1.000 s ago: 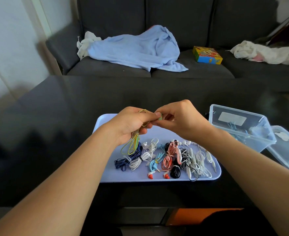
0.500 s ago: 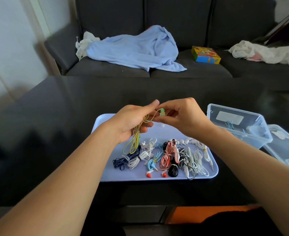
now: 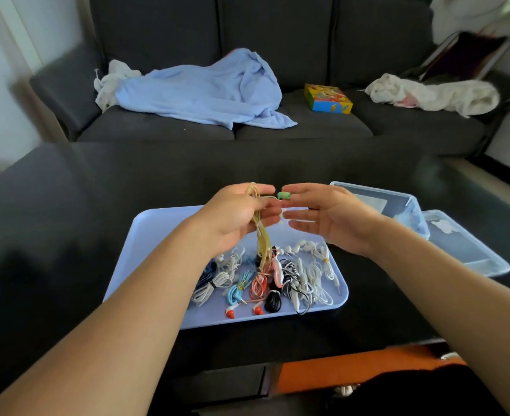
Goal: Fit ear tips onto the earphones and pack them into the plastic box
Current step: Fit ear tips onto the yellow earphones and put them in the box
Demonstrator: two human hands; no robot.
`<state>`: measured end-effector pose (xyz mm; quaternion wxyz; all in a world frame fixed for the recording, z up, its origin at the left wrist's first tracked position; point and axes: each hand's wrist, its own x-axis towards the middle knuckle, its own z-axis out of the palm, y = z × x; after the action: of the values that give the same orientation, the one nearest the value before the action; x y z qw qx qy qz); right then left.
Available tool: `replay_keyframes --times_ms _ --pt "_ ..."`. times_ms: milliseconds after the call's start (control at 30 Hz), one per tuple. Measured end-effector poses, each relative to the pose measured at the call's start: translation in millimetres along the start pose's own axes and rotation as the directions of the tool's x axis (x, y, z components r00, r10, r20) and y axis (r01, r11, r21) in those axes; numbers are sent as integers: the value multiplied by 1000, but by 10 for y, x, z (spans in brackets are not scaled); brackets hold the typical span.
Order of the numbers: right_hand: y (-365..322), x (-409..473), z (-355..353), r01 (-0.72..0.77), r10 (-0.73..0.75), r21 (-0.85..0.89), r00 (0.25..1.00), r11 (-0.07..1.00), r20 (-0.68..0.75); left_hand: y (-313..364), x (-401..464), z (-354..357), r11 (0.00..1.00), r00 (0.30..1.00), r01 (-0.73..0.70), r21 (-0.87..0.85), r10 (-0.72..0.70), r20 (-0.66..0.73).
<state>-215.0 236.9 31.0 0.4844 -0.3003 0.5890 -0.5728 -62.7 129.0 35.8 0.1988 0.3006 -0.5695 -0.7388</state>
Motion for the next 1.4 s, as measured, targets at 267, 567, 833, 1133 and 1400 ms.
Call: replay_keyframes --times_ms 267,567,833,1133,1400 --pt "90 -153 175 132 -147 -366 989 921 -13 -26 80 293 977 999 -8 -213 1 -32" --pt "-172 -49 -385 231 -411 -414 806 881 -425 -83 130 415 997 990 -36 73 46 -136" --pt "-65 -104 -1123 79 -515 -775 789 626 -336 -156 166 357 986 992 0 165 21 -126" --pt "6 -72 -1288 -67 -550 -948 801 311 -237 -200 204 339 981 994 -10 196 32 -107" --pt "96 16 -1153 -42 -414 -936 889 348 -194 -223 207 324 972 994 -16 235 41 -101"
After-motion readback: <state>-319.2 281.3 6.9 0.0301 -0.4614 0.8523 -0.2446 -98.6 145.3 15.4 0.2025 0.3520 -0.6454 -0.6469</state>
